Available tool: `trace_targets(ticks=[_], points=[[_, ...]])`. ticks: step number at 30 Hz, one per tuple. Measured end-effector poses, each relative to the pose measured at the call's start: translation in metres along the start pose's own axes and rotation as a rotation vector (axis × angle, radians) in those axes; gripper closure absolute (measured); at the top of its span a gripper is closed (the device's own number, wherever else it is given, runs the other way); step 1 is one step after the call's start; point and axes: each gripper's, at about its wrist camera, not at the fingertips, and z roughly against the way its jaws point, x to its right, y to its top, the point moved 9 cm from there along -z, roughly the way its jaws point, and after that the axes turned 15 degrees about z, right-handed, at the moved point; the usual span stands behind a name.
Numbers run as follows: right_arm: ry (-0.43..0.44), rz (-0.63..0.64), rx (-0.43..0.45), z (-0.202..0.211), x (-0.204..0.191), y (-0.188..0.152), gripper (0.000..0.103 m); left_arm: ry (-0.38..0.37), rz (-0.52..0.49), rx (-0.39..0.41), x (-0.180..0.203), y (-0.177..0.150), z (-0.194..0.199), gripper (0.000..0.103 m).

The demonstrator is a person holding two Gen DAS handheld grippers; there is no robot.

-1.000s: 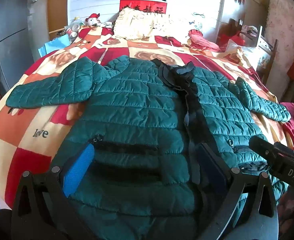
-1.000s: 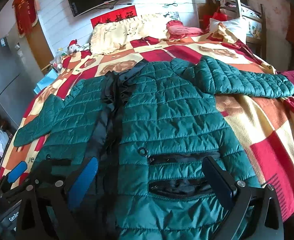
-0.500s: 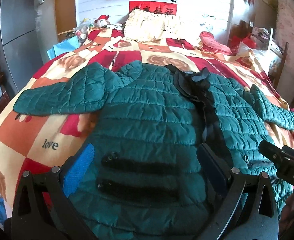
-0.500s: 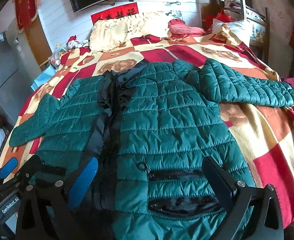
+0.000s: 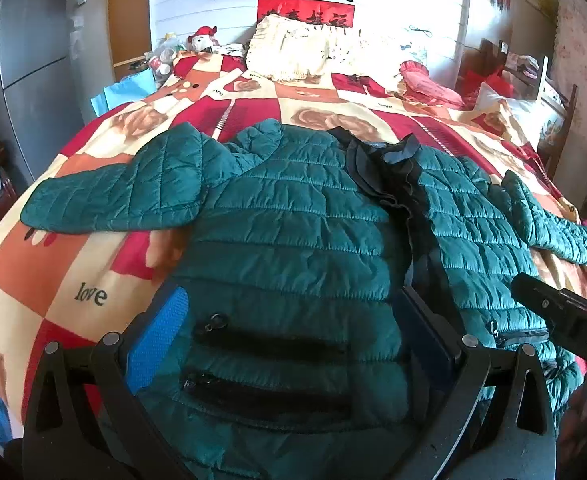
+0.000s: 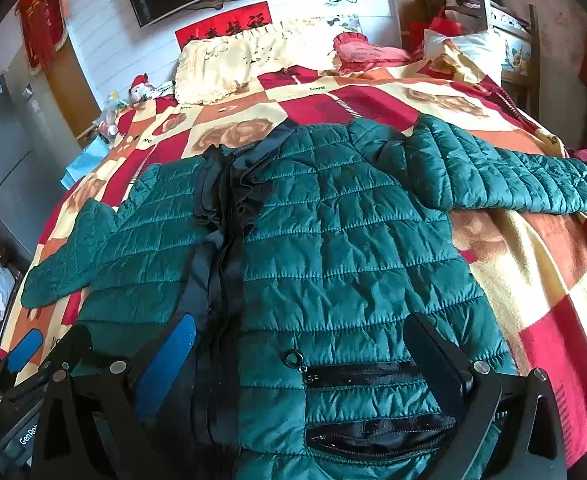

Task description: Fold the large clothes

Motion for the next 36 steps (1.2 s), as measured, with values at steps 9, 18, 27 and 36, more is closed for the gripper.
trace_targets(ticks=[9, 18, 27, 36], points=[[0.017, 0.026, -0.007, -0.007, -0.009, 0.014, 0.000, 0.025, 0.013, 0.008, -0.010, 0.015, -0.008, 0.001], [0.066, -0.001, -0.011, -0.019, -0.018, 0.044, 0.000, 0.048, 0.011, 0.042, -0.016, 0.045, -0.015, 0.001], [0.070, 0.027, 0.019, -0.032, -0.028, 0.088, 0.000, 0.050, 0.058, 0.042, -0.031, 0.066, -0.023, 0.001], [0.057, 0.060, 0.032, -0.048, -0.039, 0.114, 0.000, 0.063, 0.083, 0.032, -0.042, 0.071, -0.036, 0.001]])
